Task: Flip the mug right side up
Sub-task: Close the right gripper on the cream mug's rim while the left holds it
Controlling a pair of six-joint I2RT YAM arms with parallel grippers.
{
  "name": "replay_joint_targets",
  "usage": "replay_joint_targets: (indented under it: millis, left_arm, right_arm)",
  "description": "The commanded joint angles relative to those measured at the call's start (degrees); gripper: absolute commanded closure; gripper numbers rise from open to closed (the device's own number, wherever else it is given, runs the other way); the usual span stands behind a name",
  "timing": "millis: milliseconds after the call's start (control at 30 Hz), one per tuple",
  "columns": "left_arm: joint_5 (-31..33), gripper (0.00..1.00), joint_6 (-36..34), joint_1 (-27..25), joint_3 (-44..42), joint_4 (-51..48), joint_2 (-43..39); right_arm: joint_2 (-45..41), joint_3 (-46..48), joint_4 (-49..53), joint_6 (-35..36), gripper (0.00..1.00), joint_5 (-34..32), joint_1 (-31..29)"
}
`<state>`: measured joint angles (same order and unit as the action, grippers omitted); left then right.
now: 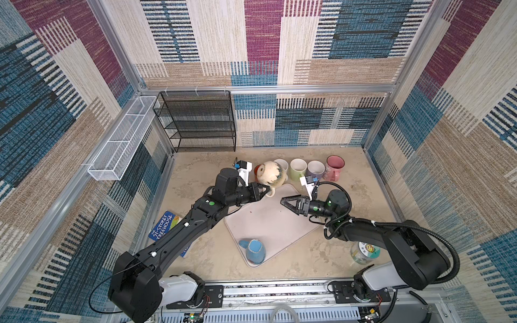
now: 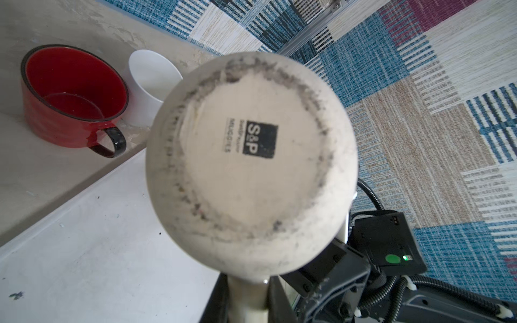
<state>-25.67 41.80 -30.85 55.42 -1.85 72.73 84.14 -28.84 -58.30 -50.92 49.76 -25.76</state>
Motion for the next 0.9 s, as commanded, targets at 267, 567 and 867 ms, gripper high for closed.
replay_joint_targets:
  millis: [267, 567, 867]
  left_arm:
    - [-3.1, 1.00, 3.4, 0.3, -2.5, 15.6, -1.1]
    - [-4.2, 1.00, 5.1, 0.4, -4.2, 20.8, -1.0]
    - [-5.0, 1.00, 6.5, 0.5, -4.6, 25.1, -0.3]
  right_arm:
    - [4.4, -4.5, -10.1, -7.2, 0.44, 1.0, 0.0]
    - [7.9, -8.0, -13.5, -10.9, 0.51, 0.5, -0.1]
    - [11.2, -10.4, -16.0, -13.3, 0.54, 0.4, -0.6]
